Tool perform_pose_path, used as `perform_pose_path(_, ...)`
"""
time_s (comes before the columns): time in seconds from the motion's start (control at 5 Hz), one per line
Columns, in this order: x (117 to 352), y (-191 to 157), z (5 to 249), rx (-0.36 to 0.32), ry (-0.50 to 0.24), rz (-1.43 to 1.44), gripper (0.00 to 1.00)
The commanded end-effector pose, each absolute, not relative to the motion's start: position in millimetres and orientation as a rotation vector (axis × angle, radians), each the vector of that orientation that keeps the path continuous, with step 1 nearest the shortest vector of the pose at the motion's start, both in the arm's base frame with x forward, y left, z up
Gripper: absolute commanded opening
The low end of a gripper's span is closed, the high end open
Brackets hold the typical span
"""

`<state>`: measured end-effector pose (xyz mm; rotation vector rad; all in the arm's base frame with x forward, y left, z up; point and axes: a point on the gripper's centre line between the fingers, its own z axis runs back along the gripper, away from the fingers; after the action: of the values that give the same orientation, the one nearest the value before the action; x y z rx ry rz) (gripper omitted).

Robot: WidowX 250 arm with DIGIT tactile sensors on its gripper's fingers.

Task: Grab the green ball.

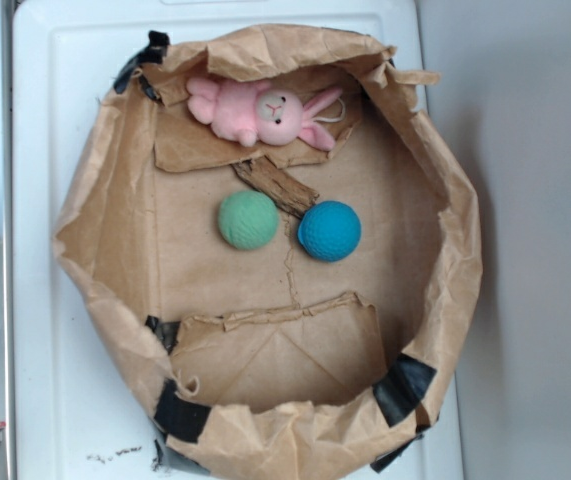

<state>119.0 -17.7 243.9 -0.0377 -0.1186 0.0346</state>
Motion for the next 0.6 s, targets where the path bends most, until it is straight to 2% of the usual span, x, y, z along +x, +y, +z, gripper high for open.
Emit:
perform_pose_path(0.0, 119.0, -17.7, 243.9, -0.038, -0.119, 0.035, 1.00)
perform_pose_path(0.2, 145.7, -27.9, 236.0, -0.026, -0.136, 0.063, 1.00)
perform_pose_path(0.4, 172.3, -32.5, 225.3, -0.059, -0.176, -0.047, 1.00)
